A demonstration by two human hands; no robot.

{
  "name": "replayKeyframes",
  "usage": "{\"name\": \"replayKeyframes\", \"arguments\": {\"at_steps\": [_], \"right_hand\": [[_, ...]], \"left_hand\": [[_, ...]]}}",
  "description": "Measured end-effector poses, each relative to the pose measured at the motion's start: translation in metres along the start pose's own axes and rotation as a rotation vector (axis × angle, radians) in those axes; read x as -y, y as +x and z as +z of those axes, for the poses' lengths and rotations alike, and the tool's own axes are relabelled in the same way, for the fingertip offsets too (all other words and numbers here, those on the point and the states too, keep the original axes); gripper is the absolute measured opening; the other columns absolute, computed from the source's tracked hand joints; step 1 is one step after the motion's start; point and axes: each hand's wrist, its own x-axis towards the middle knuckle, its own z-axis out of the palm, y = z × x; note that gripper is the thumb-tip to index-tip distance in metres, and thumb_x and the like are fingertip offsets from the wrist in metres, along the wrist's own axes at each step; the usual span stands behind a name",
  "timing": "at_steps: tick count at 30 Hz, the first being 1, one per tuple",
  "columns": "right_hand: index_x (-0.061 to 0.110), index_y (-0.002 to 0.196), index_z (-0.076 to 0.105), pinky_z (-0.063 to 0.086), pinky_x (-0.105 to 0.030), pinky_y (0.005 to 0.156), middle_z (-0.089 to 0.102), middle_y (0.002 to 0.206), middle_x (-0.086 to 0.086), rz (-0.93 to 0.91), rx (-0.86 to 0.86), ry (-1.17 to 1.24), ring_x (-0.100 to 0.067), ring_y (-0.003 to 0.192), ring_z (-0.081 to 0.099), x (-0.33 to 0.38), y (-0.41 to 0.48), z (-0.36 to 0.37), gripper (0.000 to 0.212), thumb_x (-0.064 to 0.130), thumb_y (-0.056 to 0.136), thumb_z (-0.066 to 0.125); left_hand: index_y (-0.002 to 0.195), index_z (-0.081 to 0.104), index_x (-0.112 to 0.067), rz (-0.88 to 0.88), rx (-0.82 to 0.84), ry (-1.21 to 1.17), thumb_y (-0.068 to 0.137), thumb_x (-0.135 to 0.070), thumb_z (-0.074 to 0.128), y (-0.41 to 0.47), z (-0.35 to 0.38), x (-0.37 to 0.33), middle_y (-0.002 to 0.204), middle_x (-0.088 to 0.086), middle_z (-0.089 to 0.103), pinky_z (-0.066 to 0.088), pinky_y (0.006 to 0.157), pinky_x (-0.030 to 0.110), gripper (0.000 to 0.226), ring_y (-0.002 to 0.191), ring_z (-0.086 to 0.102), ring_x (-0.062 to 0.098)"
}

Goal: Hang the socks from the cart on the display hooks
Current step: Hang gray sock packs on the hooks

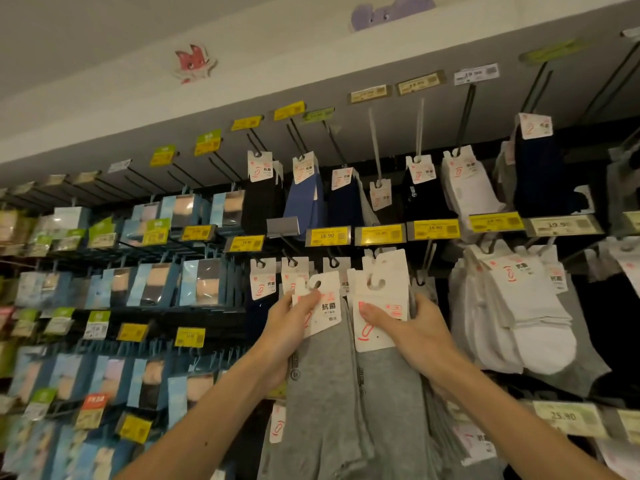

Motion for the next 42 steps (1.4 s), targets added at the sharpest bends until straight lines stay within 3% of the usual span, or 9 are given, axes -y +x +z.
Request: {"name": "replayKeyframes", "arguments": {"at_steps": [4, 10, 16, 20, 25, 31, 36, 38, 42], "right_hand": [[0.023, 0.124, 0.060, 0.061, -0.042, 0.085, 0.076, 0.103, 0.006, -0.022, -0.026, -0.012, -0.013, 0.090, 0.074, -0.010, 0.034, 0.031, 0.068, 0.044, 0.065, 0.088], [0.024, 0.122, 0.056, 0.057, -0.025, 0.066, 0.072, 0.098, 0.010, -0.079, -0.093, -0.037, -0.007, 0.085, 0.071, -0.013, 0.080, 0.065, 0.059, 0.042, 0.073, 0.084], [0.025, 0.121, 0.057, 0.058, -0.027, 0.069, 0.072, 0.099, 0.008, -0.101, -0.142, -0.057, -0.007, 0.085, 0.072, -0.023, 0.109, 0.086, 0.057, 0.041, 0.073, 0.084], [0.027, 0.122, 0.056, 0.059, -0.028, 0.072, 0.072, 0.103, 0.008, -0.119, -0.163, -0.062, -0.009, 0.090, 0.072, -0.031, 0.121, 0.095, 0.058, 0.042, 0.073, 0.083], [0.027, 0.123, 0.055, 0.061, -0.031, 0.077, 0.073, 0.106, 0.008, -0.138, -0.150, -0.062, -0.007, 0.090, 0.072, -0.038, 0.128, 0.104, 0.060, 0.042, 0.072, 0.084], [0.026, 0.127, 0.055, 0.061, -0.039, 0.084, 0.075, 0.107, 0.007, -0.150, -0.101, -0.047, -0.008, 0.091, 0.074, -0.042, 0.134, 0.105, 0.071, 0.046, 0.066, 0.086], [0.026, 0.124, 0.058, 0.061, -0.038, 0.084, 0.076, 0.105, 0.007, -0.133, -0.072, -0.011, -0.009, 0.089, 0.074, -0.041, 0.133, 0.101, 0.064, 0.041, 0.069, 0.086], [0.025, 0.122, 0.059, 0.061, -0.038, 0.084, 0.076, 0.103, 0.006, -0.121, -0.072, -0.001, -0.009, 0.088, 0.075, -0.041, 0.131, 0.099, 0.060, 0.039, 0.070, 0.086], [0.025, 0.114, 0.061, 0.062, -0.034, 0.079, 0.077, 0.098, 0.006, -0.112, -0.076, 0.020, -0.009, 0.084, 0.075, -0.041, 0.126, 0.093, 0.048, 0.034, 0.074, 0.085]], "left_hand": [[0.105, 0.059, -0.028, 0.042, -0.019, 0.124, 0.098, -0.034, 0.060, 0.041, -0.034, 0.007, 0.088, 0.004, 0.077, 0.062, 0.073, 0.035, 0.009, 0.079, 0.075, 0.017], [0.136, 0.045, -0.034, 0.134, -0.055, 0.314, 0.099, -0.019, 0.057, 0.121, -0.069, 0.009, 0.105, 0.004, 0.065, 0.055, 0.056, 0.022, 0.041, 0.071, 0.072, 0.011], [0.147, 0.038, -0.030, 0.209, -0.020, 0.368, 0.103, -0.021, 0.049, 0.191, -0.081, 0.012, 0.102, -0.001, 0.061, 0.054, 0.053, 0.019, 0.045, 0.076, 0.069, 0.011], [0.142, 0.037, -0.033, 0.416, -0.047, 0.419, 0.103, -0.021, 0.051, 0.217, -0.089, 0.019, 0.099, 0.003, 0.066, 0.060, 0.066, 0.030, 0.043, 0.076, 0.071, 0.013], [0.127, 0.048, -0.029, 0.705, -0.073, 0.435, 0.102, -0.020, 0.053, 0.235, -0.093, 0.021, 0.094, -0.005, 0.065, 0.058, 0.060, 0.022, 0.027, 0.073, 0.069, 0.001], [0.111, 0.055, -0.037, 0.882, -0.195, 0.519, 0.098, -0.033, 0.060, 0.262, -0.092, 0.030, 0.107, -0.011, 0.061, 0.059, 0.079, 0.045, 0.014, 0.095, 0.065, 0.012], [0.127, 0.053, -0.027, 0.658, -0.084, 0.439, 0.096, -0.027, 0.064, 0.272, -0.095, 0.033, 0.102, -0.002, 0.063, 0.054, 0.058, 0.016, 0.033, 0.075, 0.068, -0.002], [0.127, 0.054, -0.026, 0.525, -0.033, 0.474, 0.096, -0.028, 0.065, 0.273, -0.097, 0.040, 0.095, 0.001, 0.064, 0.049, 0.051, 0.012, 0.033, 0.064, 0.066, -0.006], [0.117, 0.058, -0.026, 0.534, -0.084, 0.523, 0.097, -0.030, 0.063, 0.272, -0.099, 0.062, 0.091, -0.004, 0.061, 0.050, 0.052, 0.012, 0.022, 0.064, 0.064, -0.007]]}}
